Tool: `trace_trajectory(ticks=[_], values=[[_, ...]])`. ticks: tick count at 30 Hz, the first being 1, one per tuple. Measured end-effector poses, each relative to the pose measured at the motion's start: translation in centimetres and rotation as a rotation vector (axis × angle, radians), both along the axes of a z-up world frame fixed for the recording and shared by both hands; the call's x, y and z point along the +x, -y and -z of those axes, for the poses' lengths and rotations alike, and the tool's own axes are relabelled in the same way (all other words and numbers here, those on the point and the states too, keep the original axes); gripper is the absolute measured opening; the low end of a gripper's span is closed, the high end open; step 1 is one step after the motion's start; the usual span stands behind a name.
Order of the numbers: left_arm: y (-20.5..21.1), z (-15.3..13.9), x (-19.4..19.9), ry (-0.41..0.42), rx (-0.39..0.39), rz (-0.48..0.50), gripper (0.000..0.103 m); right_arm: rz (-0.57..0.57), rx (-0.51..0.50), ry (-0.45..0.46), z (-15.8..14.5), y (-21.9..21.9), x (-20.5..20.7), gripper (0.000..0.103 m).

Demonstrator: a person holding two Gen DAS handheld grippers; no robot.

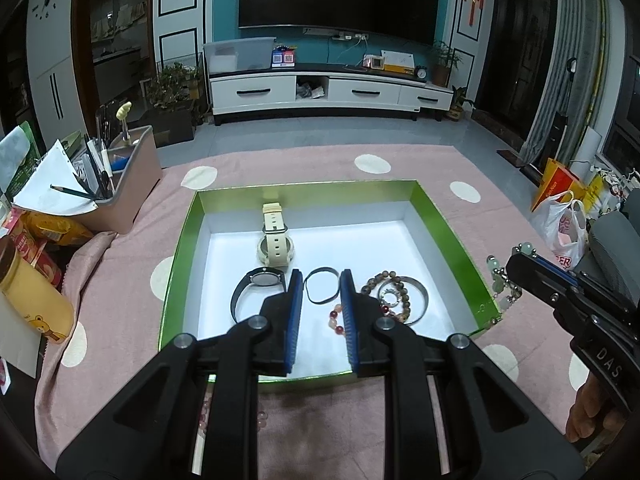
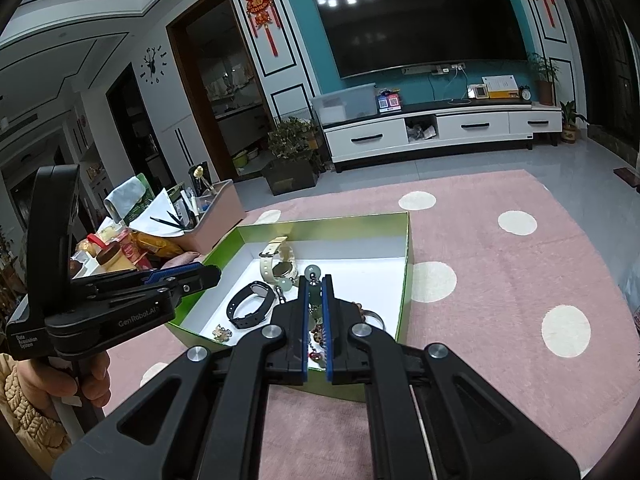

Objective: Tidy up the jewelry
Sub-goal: 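Carry the jade pendant and hair tie with both tools over the green box, then lower both tools into the box and open them to release the items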

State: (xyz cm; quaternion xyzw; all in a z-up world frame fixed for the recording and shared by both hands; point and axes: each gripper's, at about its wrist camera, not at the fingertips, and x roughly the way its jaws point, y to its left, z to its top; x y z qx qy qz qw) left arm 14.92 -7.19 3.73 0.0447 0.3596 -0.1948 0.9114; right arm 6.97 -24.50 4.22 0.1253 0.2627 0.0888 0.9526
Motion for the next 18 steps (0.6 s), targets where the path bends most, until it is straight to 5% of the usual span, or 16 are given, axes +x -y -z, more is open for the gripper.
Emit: trace_trajectory(ticks=[18], values=[[0.4,3.2,3.5,-0.092,0.039,-0.032,0.019,0.004,-0.072,-0.087,2.3,-1.5,3.4,0.005]])
